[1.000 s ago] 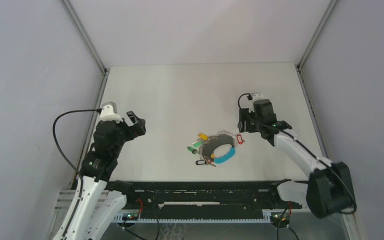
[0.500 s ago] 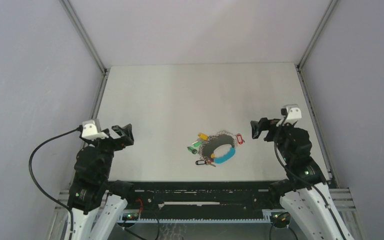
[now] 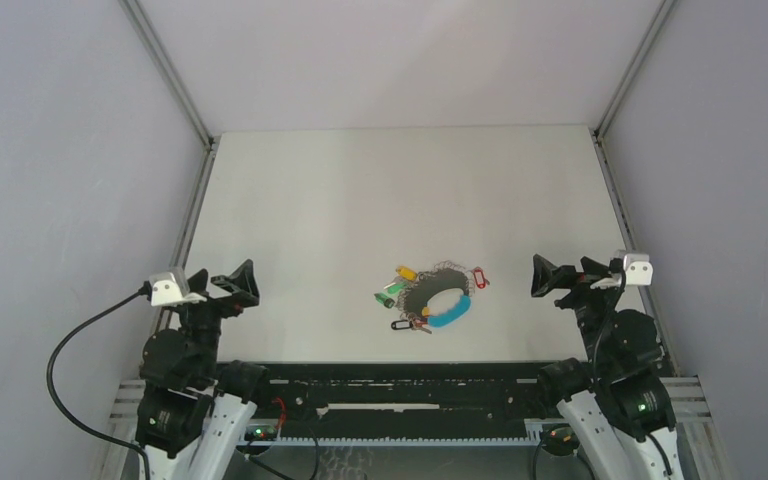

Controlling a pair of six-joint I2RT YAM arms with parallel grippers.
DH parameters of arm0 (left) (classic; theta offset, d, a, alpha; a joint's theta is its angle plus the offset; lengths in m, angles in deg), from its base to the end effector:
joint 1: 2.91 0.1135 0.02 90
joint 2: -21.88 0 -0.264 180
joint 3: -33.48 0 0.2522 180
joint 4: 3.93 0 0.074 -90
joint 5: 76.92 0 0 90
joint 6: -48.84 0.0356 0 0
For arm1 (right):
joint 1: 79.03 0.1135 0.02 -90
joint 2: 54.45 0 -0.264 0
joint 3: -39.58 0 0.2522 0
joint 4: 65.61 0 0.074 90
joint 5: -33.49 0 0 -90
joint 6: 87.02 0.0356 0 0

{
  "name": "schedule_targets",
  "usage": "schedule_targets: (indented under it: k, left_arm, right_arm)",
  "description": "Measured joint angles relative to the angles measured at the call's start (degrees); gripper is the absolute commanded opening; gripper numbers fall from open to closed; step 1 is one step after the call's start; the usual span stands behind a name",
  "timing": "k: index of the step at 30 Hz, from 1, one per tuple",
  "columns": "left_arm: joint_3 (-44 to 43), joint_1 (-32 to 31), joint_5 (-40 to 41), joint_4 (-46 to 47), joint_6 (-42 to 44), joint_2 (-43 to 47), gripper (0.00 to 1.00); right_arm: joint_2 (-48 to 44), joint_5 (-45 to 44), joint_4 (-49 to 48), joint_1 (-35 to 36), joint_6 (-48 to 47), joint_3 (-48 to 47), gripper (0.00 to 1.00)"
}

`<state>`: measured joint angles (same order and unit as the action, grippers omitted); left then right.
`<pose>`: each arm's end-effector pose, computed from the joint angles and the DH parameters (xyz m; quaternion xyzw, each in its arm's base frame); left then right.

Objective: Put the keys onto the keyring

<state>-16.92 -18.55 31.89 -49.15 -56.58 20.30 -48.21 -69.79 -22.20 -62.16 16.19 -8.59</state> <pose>0.0316 0.0031 0.3174 -0.1178 0.6756 -0.0848 0.7229 0.0539 0.0078 0.3079 0.0579 0.7136 0.0999 0.6910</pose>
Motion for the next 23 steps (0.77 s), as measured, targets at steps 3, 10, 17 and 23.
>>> schedule_targets:
  k: [3, 10, 17, 23]
  left_arm:
    - [0.3, -0.3, 0.4, 0.0, 0.0, 0.1, 1.00]
    - [0.3, -1.8, 0.5, 0.0, 0.0, 0.1, 1.00]
    - [0.3, -2.0, 0.6, 0.0, 0.0, 0.0, 1.00]
    - [0.3, -2.0, 1.1, 0.0, 0.0, -0.2, 1.00]
  right_arm:
    - [-1.4, -1.3, 1.5, 0.0, 0.6, 0.3, 1.00]
    - [-2.3, -2.4, 3.0, 0.0, 1.2, 1.8, 1.00]
    - [-2.2, -2.6, 3.3, 0.0, 1.2, 1.8, 1.00]
    - [-2.1, -2.4, 3.3, 0.0, 1.2, 1.8, 1.00]
